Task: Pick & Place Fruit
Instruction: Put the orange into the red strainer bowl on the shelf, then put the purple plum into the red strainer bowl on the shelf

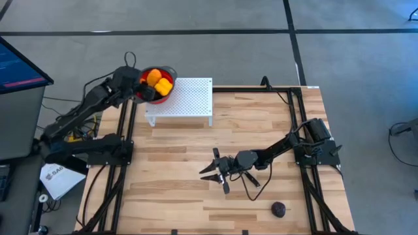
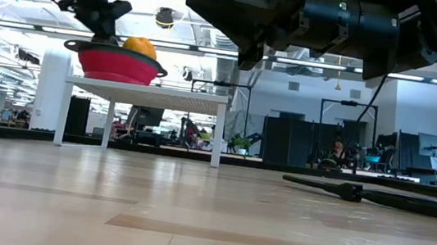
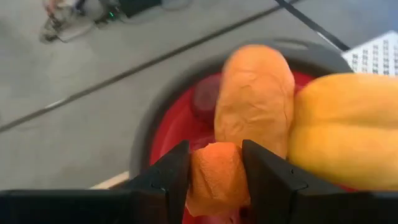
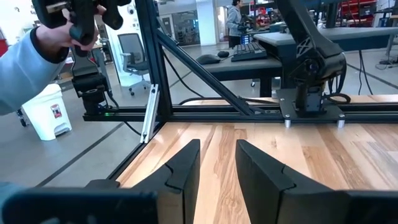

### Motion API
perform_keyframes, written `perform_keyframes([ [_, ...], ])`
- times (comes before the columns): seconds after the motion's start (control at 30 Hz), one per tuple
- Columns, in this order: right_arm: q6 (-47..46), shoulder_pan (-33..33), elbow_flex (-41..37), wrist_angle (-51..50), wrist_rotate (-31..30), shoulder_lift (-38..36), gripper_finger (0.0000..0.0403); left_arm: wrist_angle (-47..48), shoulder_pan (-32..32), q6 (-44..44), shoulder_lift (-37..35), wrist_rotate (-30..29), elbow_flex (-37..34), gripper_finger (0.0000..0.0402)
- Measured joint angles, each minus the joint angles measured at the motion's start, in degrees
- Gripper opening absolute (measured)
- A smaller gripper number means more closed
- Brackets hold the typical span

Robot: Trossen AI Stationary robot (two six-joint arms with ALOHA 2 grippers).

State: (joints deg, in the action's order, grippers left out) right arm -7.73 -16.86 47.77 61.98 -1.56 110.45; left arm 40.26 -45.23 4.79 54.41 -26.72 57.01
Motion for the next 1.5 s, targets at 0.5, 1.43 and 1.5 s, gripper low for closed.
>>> perform_keyframes([
  [0.5, 0.1, 0.0, 0.0, -0.2, 0.0, 0.0, 0.0098, 1.0, -0.5, 0.0, 0.3, 0.2, 0.0, 0.0198],
  [1.43, -30.9, -22.6, 0.4, -74.5, -13.3, -30.7, 0.0021, -16.4, 38.1, 7.8, -12.6, 27.1, -7.5, 0.0206],
  [1.5, -37.1, -26.4, 0.4, -79.0, -13.1, -31.8, 0.0011, -22.7, 43.1, 7.9, -11.6, 27.1, -10.6, 0.0203],
])
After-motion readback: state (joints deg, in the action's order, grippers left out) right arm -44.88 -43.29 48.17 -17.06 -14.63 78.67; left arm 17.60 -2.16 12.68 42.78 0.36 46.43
